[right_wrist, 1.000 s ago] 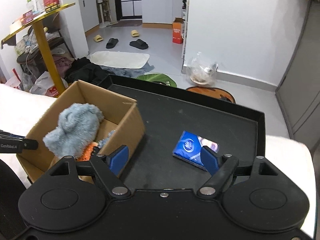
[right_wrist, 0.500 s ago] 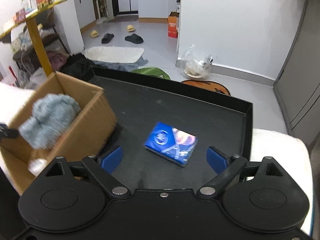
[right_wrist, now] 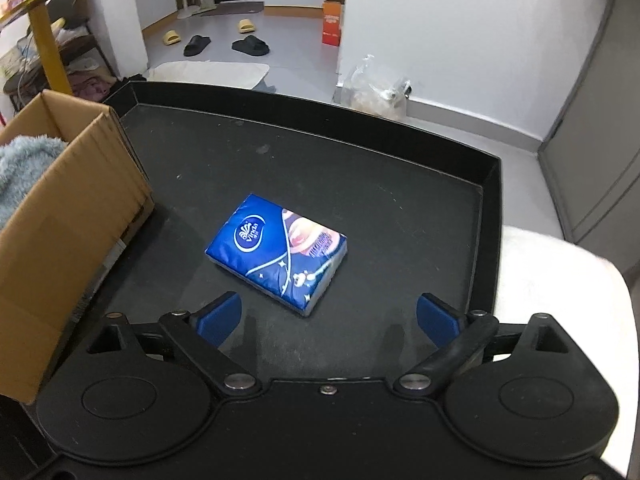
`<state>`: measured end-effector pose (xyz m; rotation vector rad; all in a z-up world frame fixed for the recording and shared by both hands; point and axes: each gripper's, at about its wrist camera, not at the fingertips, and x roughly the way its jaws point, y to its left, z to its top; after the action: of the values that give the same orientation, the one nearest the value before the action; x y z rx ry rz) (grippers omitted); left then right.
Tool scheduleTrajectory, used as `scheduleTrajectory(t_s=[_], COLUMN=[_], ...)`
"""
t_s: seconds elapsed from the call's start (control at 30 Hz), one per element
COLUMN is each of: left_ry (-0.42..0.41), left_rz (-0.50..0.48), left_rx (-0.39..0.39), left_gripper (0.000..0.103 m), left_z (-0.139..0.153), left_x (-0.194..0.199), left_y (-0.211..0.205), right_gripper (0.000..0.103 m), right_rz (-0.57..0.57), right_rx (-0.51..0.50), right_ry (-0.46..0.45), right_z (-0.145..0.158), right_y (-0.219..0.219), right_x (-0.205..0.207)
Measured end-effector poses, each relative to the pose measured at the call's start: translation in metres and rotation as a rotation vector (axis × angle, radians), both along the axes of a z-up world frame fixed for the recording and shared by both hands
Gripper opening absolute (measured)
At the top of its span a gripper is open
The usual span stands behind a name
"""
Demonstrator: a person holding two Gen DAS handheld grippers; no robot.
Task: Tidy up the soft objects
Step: 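Move the right gripper to the blue tissue pack and grasp it, then lift the blue tissue pack and carry it over the box with the right gripper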
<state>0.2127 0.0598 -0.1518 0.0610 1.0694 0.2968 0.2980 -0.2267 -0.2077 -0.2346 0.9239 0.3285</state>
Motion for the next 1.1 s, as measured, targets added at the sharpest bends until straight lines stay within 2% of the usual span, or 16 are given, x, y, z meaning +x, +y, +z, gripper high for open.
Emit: scheduleTrajectory(t_s=[0.2,0.33,0.67,0.77,0.87,0.93,0.97,1.1], left_ry=[0.028,0.04,0.047,0.053,0.057,0.059,0.058,0.049], left_rz=[-0.004,0.002,0.014,0.005,0.007,0.017,0.02,0.021], left_rx=[0.033,0.042,0.054,0.079,0.083,0.074,0.072,0.07], left_gripper=[0.051,0.051,0.052,0.052,0.052,0.052,0.052,0.052], left_z=[-0.004,-0.005,-0.004,-0.004,-0.004,-0.004,-0.003,-0.001], left_x=[0.005,0.007,0.01,0.011,0.012,0.012,0.011,0.008], left_y=[-0.005,-0.007,-0.012,-0.016,-0.018,-0.016,-0.016,-0.014], right_gripper=[0.096,0.102,0.102,0.096,0.086,0.066,0.06,0.058], right_rz=[0.015,0.042,0.046,0.049,0.061,0.067,0.066,0.051], right_rx=[-0.005,-0.006,0.017,0.028,0.035,0.037,0.034,0.037], right_ry=[-0.038,-0.054,-0.079,-0.081,-0.085,-0.091,-0.091,-0.06], right_z=[-0.004,-0.006,-0.01,-0.013,-0.013,-0.01,-0.008,-0.004], right_y=[0.005,0.006,0.004,0.003,0.002,0.001,0.001,-0.002], right_x=[0.006,0.01,0.022,0.023,0.022,0.019,0.018,0.014])
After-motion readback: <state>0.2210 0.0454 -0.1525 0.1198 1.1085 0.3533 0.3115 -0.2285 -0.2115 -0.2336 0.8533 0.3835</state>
